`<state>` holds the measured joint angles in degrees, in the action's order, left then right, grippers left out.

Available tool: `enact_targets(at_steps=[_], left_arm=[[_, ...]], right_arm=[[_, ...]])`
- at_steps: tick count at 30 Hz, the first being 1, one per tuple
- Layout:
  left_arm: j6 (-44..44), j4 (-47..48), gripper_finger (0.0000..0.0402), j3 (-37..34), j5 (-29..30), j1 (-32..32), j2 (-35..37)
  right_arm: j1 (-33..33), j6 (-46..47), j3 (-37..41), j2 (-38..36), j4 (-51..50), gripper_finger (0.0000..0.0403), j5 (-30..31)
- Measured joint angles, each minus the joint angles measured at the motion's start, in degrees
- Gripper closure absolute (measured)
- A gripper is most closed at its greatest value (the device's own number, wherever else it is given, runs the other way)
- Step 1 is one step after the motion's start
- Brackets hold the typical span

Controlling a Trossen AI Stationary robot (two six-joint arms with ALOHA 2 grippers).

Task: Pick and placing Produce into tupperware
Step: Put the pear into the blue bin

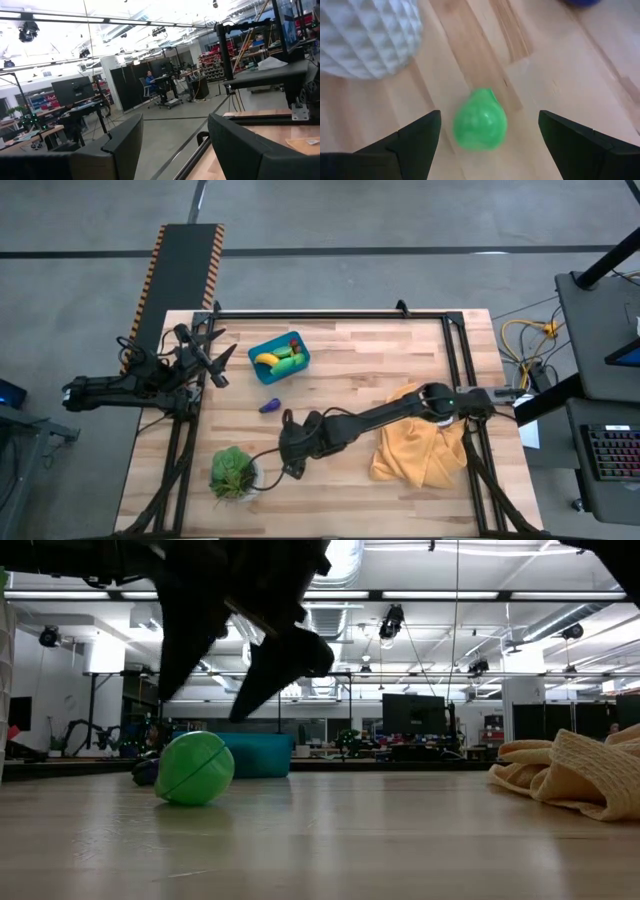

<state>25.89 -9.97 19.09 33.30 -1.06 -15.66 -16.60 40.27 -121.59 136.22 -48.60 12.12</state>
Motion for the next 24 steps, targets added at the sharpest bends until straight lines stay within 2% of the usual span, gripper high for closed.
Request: enact_targets(at_steps=[5,9,16,21,24], left_arm=[[0.0,0.0,0.0192,0.0,0.0,0.0,0.0],[0.0,0.0,0.0192,0.0,0.0,0.0,0.0],[0.0,-0.1,0.0192,0.0,0.0,0.0,-0.1],[0.0,-0.1,0.0192,0.0,0.0,0.0,-0.1],[0.0,0.0,0.0192,0.0,0.0,0.0,-0.2]], right_arm=[[0.1,-0.3,-1.3,1.8,-1.1,0.0076,-3.5],[0.1,-2.1,-1.2,1.7,-1.1,0.0076,-3.3],[0.6,-10.3,-1.0,1.7,-0.5,0.0076,-3.8],[2.2,-13.5,-0.9,1.7,0.1,0.0076,-10.5],[2.7,-14.6,-0.9,1.7,-0.3,0.0076,-11.0]])
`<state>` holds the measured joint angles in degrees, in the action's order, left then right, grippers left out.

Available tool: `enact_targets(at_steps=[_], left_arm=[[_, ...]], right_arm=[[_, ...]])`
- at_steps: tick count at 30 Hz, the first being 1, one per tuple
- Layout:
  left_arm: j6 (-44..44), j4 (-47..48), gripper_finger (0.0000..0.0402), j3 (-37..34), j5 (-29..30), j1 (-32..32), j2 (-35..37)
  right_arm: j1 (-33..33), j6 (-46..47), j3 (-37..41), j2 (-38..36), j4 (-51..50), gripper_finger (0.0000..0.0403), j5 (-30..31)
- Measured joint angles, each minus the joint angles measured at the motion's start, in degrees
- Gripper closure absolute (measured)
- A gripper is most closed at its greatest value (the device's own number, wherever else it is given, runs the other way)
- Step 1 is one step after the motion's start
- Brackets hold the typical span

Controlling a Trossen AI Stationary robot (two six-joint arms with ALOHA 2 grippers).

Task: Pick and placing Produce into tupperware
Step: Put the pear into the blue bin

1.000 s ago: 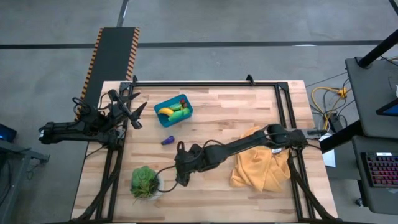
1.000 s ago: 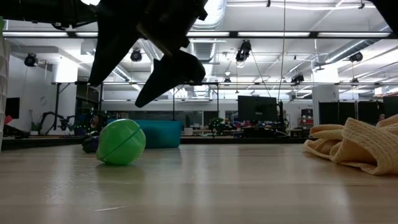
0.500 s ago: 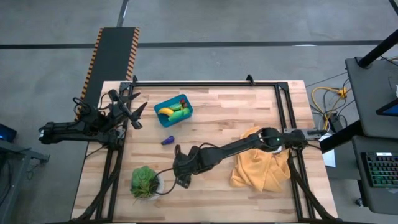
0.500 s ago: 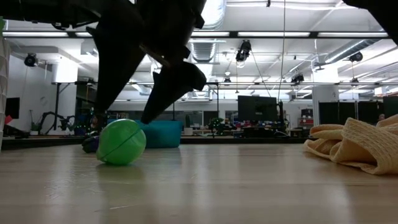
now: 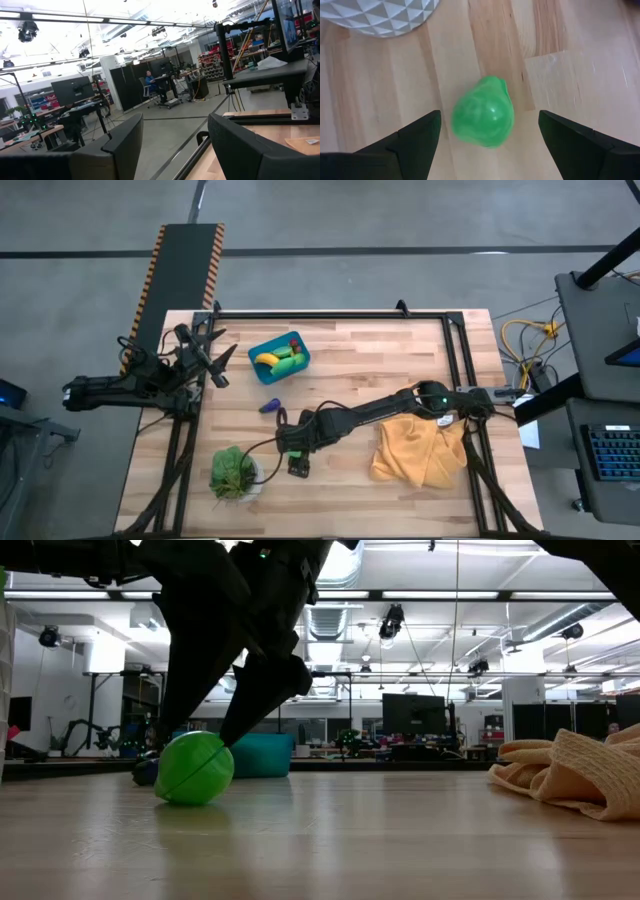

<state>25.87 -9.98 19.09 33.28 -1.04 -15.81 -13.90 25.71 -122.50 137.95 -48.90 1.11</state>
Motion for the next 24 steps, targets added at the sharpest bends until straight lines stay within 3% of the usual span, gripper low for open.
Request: enact_targets(at_steps=[24], left_arm=[[0.0,0.0,0.0192,0.0,0.0,0.0,0.1]], right_arm=[[0.1,-3.3,4.2,0.0,4.6,0.0076,0.1]])
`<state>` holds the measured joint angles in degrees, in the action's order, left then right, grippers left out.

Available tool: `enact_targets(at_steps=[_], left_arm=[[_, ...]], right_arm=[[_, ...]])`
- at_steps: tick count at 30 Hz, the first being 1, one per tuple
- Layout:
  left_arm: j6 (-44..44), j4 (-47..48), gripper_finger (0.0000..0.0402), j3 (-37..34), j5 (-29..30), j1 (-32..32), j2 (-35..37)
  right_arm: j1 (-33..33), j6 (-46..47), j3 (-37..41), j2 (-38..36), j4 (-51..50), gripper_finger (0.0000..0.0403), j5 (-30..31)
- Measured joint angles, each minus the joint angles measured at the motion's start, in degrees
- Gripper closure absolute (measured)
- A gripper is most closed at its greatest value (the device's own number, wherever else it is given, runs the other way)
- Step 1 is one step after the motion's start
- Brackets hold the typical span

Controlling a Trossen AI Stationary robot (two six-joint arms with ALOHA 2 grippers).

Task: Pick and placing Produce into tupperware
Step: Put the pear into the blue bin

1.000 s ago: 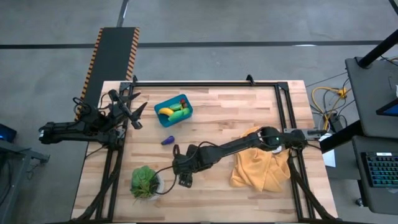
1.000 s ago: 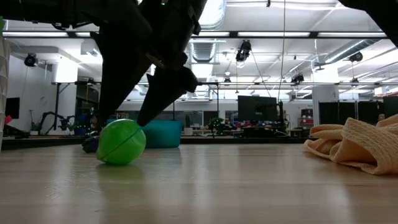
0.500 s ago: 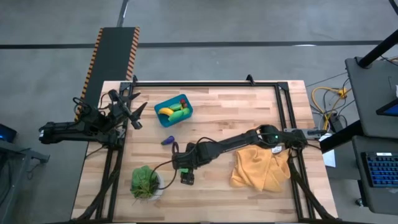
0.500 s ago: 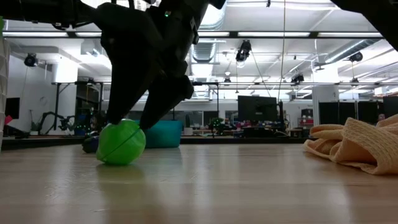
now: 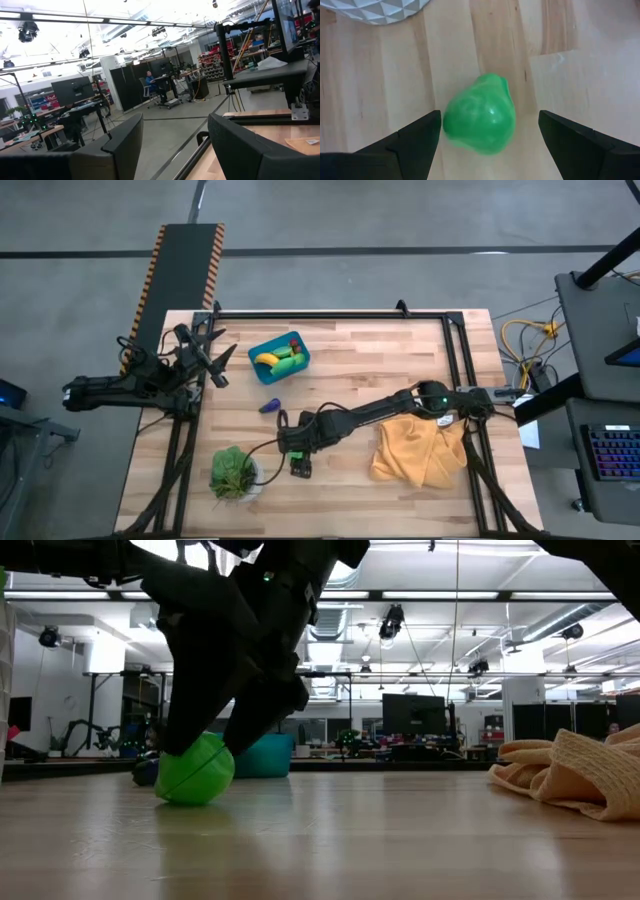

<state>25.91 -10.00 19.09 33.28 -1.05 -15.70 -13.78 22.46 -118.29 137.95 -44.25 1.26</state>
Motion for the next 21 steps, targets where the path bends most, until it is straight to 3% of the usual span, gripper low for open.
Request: enact_targets(at_steps=[21], left_arm=[[0.0,0.0,0.0192,0.0,0.0,0.0,0.0]], right_arm=[[-0.4,1.6,8.8,-0.3,11.5,0.0076,0.0]])
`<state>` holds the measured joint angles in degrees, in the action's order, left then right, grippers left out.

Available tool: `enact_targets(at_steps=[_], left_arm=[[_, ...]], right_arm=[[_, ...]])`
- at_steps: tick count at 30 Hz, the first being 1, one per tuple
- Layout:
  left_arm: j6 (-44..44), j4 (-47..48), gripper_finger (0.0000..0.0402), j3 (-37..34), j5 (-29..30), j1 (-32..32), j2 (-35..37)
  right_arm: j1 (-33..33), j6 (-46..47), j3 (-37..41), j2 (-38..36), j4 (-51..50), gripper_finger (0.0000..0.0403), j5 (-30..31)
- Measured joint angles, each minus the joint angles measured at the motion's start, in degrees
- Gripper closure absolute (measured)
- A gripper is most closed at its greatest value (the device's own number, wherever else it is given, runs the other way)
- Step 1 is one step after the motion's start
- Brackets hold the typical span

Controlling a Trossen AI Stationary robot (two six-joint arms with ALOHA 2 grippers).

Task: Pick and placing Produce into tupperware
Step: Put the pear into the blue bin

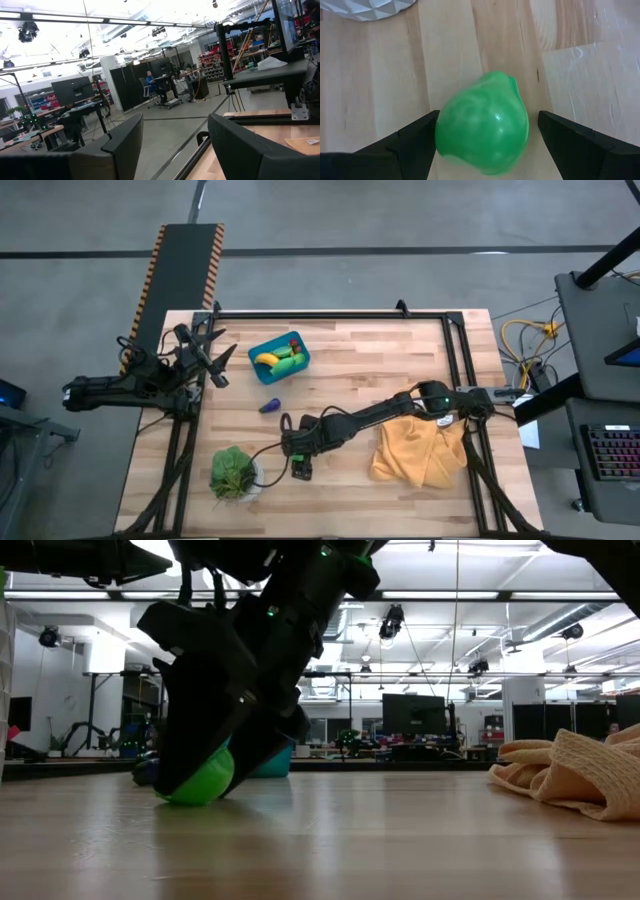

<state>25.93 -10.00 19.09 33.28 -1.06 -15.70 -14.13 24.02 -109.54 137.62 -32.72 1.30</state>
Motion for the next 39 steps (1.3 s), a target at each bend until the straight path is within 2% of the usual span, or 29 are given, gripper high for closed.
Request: enact_targets(at_steps=[21,33,39], left_arm=[[0.0,0.0,0.0192,0.0,0.0,0.0,0.0],[0.0,0.0,0.0192,0.0,0.0,0.0,0.0],[0.0,0.0,0.0192,0.0,0.0,0.0,0.0]], right_arm=[[-0.1,-1.1,0.8,0.0,0.6,0.0079,0.6],[-0.2,-1.1,0.8,0.2,0.9,0.0173,1.1],[-0.2,-1.2,0.7,0.2,1.2,0.0174,1.0]])
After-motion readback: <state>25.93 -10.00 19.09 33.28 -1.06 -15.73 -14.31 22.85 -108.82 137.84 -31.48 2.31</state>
